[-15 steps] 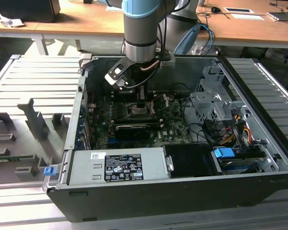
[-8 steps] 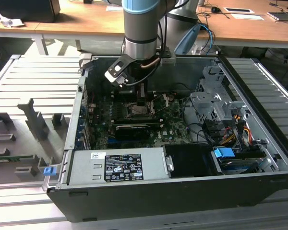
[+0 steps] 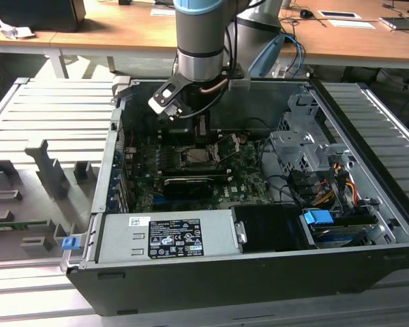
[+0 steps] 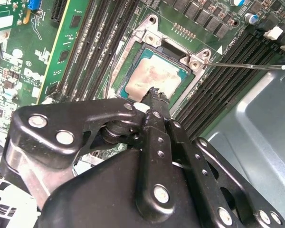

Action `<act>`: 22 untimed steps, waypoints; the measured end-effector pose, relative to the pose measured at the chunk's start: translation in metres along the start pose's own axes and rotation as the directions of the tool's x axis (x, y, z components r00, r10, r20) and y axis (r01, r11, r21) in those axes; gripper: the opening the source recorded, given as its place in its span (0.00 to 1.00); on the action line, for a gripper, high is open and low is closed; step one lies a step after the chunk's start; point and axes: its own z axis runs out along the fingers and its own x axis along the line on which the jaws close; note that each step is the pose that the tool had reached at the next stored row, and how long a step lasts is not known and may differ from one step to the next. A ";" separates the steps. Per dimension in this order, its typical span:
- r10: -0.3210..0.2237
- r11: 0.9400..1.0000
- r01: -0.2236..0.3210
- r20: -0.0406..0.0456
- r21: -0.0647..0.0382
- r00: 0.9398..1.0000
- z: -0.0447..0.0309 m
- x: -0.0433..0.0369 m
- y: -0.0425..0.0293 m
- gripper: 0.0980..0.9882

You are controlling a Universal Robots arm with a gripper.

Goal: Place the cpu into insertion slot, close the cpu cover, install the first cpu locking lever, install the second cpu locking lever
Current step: 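Close the cpu cover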

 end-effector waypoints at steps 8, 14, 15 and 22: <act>0.000 1.000 0.000 0.000 0.000 1.000 -0.0095 0.0002 0.0008 0.01; 0.000 1.000 0.000 0.000 0.000 1.000 -0.0090 0.0003 0.0114 0.01; 0.000 1.000 0.000 0.000 0.000 1.000 -0.0089 0.0003 0.0118 0.01; 0.000 1.000 0.000 0.000 0.000 1.000 -0.0087 0.0003 0.0157 0.01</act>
